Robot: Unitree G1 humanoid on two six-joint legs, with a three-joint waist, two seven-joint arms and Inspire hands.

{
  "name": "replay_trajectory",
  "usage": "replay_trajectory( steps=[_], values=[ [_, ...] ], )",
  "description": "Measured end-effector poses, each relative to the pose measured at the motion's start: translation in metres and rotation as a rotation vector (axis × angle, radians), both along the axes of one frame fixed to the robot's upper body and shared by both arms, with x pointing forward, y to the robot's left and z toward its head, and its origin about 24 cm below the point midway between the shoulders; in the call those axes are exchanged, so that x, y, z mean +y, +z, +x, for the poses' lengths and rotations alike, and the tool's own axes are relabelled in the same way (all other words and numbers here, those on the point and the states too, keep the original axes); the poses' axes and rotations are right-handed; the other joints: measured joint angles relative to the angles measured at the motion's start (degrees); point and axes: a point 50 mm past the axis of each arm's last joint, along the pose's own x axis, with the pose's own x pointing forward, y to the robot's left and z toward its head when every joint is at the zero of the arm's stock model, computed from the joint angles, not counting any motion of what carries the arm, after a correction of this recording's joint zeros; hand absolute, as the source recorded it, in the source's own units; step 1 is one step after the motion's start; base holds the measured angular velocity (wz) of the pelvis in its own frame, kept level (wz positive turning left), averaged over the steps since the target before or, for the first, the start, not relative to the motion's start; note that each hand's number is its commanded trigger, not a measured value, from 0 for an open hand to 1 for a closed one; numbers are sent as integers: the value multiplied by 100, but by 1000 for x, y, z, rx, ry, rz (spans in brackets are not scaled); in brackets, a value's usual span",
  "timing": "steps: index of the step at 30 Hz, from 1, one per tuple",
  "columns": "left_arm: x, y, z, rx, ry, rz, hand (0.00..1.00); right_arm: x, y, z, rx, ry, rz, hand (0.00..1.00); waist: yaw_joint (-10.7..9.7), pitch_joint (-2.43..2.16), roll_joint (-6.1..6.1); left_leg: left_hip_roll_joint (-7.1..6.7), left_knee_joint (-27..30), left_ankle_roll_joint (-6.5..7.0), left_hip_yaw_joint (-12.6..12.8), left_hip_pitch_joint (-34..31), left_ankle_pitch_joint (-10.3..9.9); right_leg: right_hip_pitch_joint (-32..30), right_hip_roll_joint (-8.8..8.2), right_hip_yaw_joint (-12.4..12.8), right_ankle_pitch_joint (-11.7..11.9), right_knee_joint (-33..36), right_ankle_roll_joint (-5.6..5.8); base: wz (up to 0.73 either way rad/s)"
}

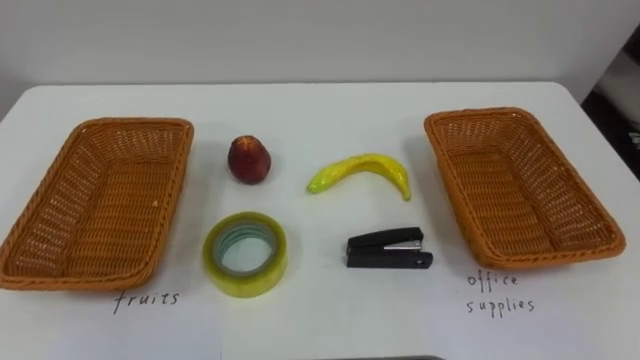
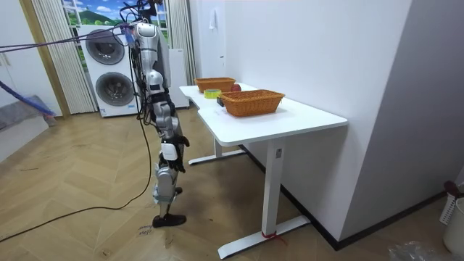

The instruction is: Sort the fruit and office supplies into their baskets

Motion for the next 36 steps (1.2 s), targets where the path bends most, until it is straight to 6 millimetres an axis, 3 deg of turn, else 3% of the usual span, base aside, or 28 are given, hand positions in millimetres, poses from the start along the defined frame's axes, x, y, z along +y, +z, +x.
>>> replay_trajectory(
  steps=[4,8,14,20,26,29,36],
  values=[
    [5,1,-1,-8,36,17,0,-12,2,-1,13,-247,-52,0,-189,-3,-41,-1,0,1,47,7,0,-41,-8,13,-8,62,6,-6],
    [11,3,-1,-20,49,35,0,-29,6,5,36,-385,-123,0,-339,-4,-87,-2,5,2,52,17,1,-48,-9,21,-15,92,6,0],
    [24,8,1,-38,52,79,0,-82,33,52,-38,-447,-396,0,-434,-8,-116,1,13,5,83,7,3,-158,-11,83,-32,181,-1,-4],
    [27,9,-3,-24,16,100,0,-109,62,85,-46,-399,-628,0,-381,-13,-156,2,6,6,208,-20,4,-291,-12,220,-59,282,3,-11],
    [27,11,6,-57,-18,109,0,-127,104,117,-128,-372,-868,0,-357,-21,-170,3,6,6,209,-94,4,-363,-9,208,-55,284,1,0],
    [28,12,12,-86,-29,126,0,-134,137,134,-178,-347,-1073,0,-318,-11,-169,2,-1,6,220,-97,4,-354,-5,210,-55,278,1,0],
    [24,10,12,-81,-62,119,0,-127,207,166,-388,-267,-1422,0,-237,23,-187,2,-16,5,284,-139,4,-433,-5,256,-55,290,2,-4]
  ],
)
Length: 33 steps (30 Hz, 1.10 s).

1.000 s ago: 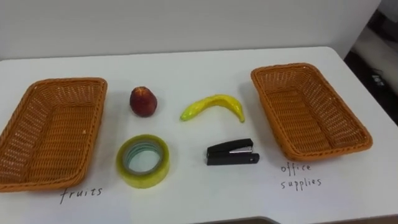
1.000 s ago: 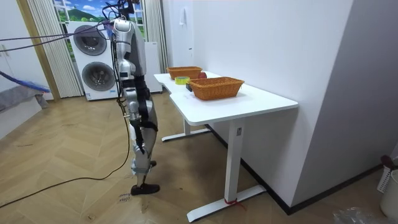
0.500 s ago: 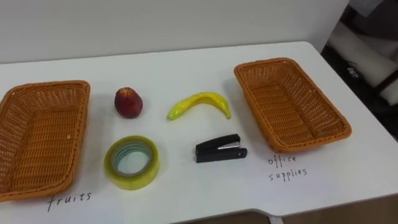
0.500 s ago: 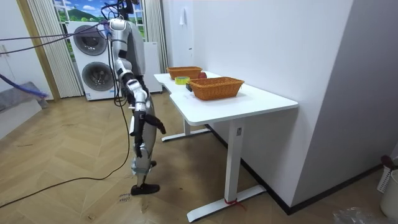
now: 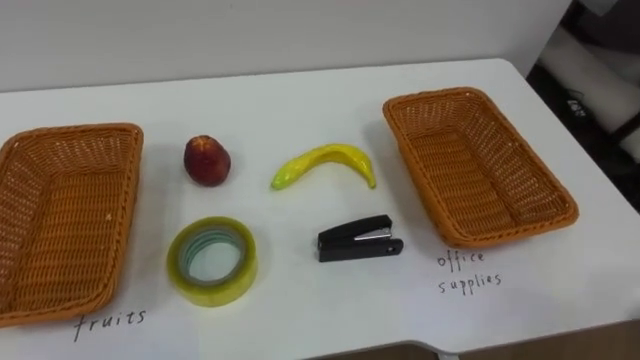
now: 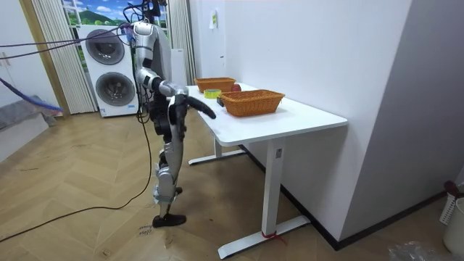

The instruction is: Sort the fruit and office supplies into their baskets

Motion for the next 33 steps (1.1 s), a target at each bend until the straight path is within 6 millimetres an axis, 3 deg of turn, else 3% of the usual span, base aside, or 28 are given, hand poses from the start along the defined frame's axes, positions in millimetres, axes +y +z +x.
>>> replay_trajectory(
  steps=[2,3,4,10,16,22,33],
  values=[
    [0,0,0,0,-3,-1,0,5,18,6,-41,27,-85,0,13,15,-19,0,0,0,3,0,0,-2,1,5,0,-4,0,0],
    [0,0,0,-1,-5,-1,0,8,29,9,-70,44,-137,0,20,0,7,1,0,0,5,-6,0,-2,1,2,0,-10,0,0],
    [-1,0,-1,6,-15,-2,0,12,39,12,-89,65,-190,0,34,24,-44,1,0,0,10,-8,0,-4,1,2,0,-6,0,0],
    [-3,-3,-7,50,-69,-2,0,27,93,26,-217,142,-441,0,100,2,-84,5,2,0,8,-42,0,-21,2,-64,2,5,-1,4],
    [-8,-4,-8,63,-84,-11,0,42,124,44,-319,280,-536,0,251,-25,-144,17,7,0,-6,-27,0,-39,0,-106,5,80,-5,-1],
    [-10,-5,-9,78,-111,-14,0,74,148,57,-347,436,-714,0,339,-19,-150,23,26,0,-34,33,0,38,-3,-156,12,88,-15,2],
    [-8,-5,-3,101,-224,-41,0,100,145,79,-195,795,-792,0,600,-31,-175,22,22,0,-68,-9,0,14,0,-177,18,73,-16,0]
  ],
)
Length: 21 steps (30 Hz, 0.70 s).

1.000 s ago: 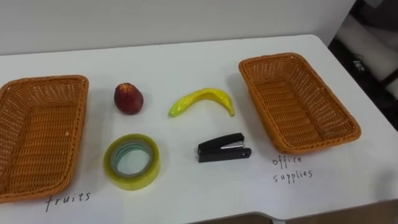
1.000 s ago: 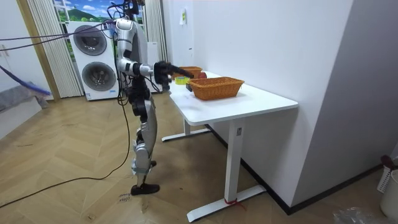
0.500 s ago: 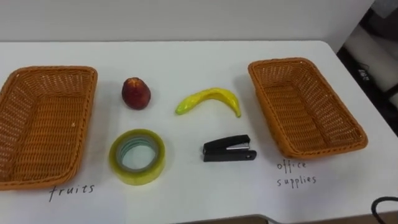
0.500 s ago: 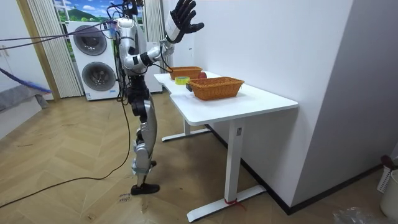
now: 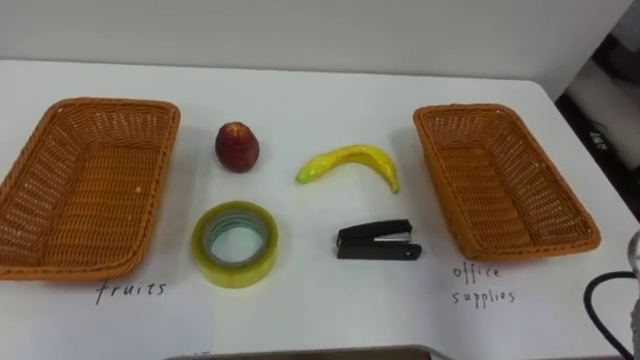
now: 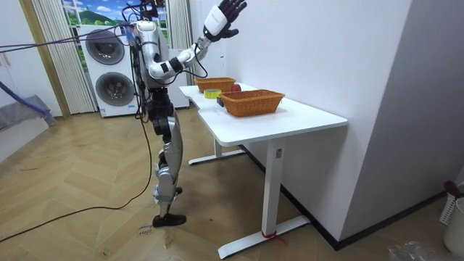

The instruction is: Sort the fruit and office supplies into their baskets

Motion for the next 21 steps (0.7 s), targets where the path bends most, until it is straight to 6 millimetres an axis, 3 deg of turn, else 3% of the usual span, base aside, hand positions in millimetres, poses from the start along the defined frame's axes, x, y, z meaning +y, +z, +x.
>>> replay_trajectory(
  steps=[10,21],
  values=[
    [6,1,5,1,-18,-11,0,16,-26,20,326,258,-113,0,29,68,-116,10,-2,0,-18,-11,0,-6,-2,-63,1,-7,-2,1],
    [9,3,11,-22,-23,-8,0,34,-52,27,620,402,-339,0,39,41,-159,16,17,0,-16,-43,0,6,-2,-65,29,-4,-10,0]
  ],
)
